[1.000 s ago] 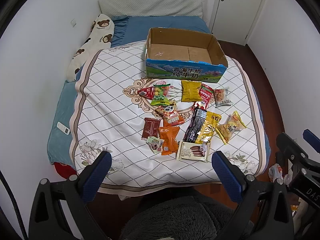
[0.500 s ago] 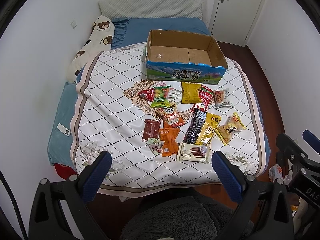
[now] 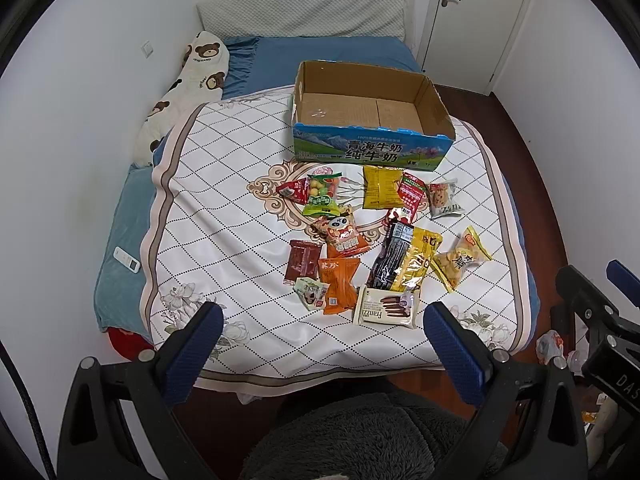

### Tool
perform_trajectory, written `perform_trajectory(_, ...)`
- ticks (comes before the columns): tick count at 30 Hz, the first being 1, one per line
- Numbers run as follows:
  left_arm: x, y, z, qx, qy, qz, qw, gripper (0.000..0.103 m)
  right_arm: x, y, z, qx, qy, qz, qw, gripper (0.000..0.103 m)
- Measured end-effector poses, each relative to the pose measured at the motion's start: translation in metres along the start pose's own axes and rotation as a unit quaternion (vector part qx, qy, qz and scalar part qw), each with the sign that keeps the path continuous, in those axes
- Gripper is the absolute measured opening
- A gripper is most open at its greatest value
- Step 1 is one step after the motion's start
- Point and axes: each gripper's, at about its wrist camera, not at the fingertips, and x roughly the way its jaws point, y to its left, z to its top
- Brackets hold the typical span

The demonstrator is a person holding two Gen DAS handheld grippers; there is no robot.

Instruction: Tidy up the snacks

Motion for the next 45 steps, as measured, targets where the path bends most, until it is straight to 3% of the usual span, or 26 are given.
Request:
perform_trajectory(11, 0.003, 0.003, 0.003, -0.004, 0.0, 0.0, 1.0, 0.103, 0.002, 0.003, 0.005, 0.004, 0.002, 0.002, 1.0, 0.103)
perform_trajectory(17, 0.037, 0.017, 0.008, -0.016, 0.007, 0.016, 0.9997, 0.103, 0.031, -0.004, 0.002, 0.026, 0.023, 0.01, 0.999, 0.103)
perform_trajectory(22, 0.102, 0.023, 0.015, 0.001, 0.044, 0.052, 0.9977, 0.103, 0.095, -0.018, -0.001, 0.061, 0.069, 0.023, 0.996, 0.103)
perform_trajectory(25, 0.148, 0.026, 0.014, 0.01, 0.083, 0.053, 0.9951, 0.103, 0.146, -0.024, -0.005, 0.078, 0.101, 0.014, 0.992, 0.103)
perform_trajectory(33, 0.277, 0.013, 0.01, -0.018, 0.194, -0.023, 0.9807, 0.101, 0.296, -0.035, -0.018, 0.128, 0.205, 0.041, 0.97, 0.103)
perform_trajectory(41, 0.372, -0.012, -0.008, -0.02, 0.258, -0.046, 0.9647, 0.079, 0.405, -0.013, -0.031, 0.16, 0.286, 0.041, 0.944, 0.103)
perform_trajectory(44, 0.383, -0.017, -0.012, -0.009, 0.248, -0.027, 0.9684, 0.077, 0.434, -0.008, -0.038, 0.186, 0.305, 0.028, 0.934, 0.103)
perform_trajectory(45, 0.384, -0.018, -0.013, -0.005, 0.24, -0.022, 0.9705, 0.071, 0.442, -0.005, -0.041, 0.194, 0.311, 0.029, 0.93, 0.102)
